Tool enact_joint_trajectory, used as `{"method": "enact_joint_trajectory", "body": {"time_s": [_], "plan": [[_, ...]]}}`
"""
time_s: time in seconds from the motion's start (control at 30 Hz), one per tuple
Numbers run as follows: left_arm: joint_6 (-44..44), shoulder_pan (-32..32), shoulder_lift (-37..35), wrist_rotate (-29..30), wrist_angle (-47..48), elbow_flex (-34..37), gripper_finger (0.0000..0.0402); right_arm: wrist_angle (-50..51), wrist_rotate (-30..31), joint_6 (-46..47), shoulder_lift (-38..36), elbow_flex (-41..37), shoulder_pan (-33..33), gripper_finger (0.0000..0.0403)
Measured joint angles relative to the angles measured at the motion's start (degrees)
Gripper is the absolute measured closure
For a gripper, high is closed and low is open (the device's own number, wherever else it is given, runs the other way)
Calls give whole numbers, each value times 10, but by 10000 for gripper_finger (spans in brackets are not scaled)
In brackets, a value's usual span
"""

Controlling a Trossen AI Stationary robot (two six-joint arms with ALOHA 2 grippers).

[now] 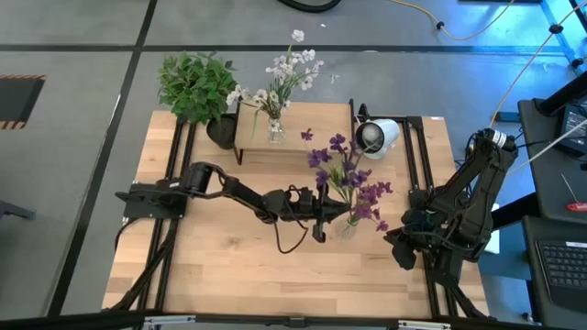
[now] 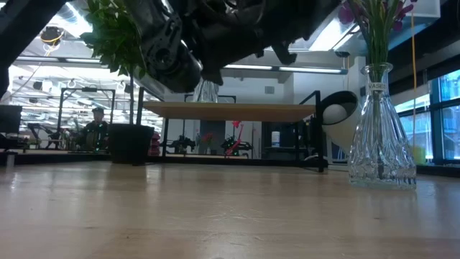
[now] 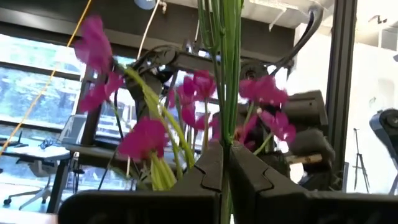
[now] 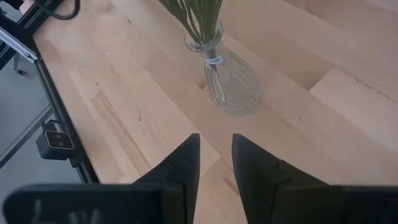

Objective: Pick and place flowers into a vace then onto a shelf
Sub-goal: Put the purple flowers into the transparent vase

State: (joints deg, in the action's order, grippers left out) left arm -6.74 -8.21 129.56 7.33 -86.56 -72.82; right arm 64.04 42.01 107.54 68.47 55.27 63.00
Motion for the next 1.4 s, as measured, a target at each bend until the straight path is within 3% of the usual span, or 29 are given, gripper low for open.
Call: {"method": "enact_joint_trajectory", "body": {"time_s": [0.4, 0.83, 1.4], "plan": [[35, -3, 8, -21, 45, 0, 398, 0, 0, 0, 0, 0, 0, 306], [74, -4, 8, -30, 154, 0, 397, 4, 0, 0, 0, 0, 0, 306], [60, -4, 6, -44, 232, -1, 396, 6, 0, -1, 0, 0, 0, 306]]}}
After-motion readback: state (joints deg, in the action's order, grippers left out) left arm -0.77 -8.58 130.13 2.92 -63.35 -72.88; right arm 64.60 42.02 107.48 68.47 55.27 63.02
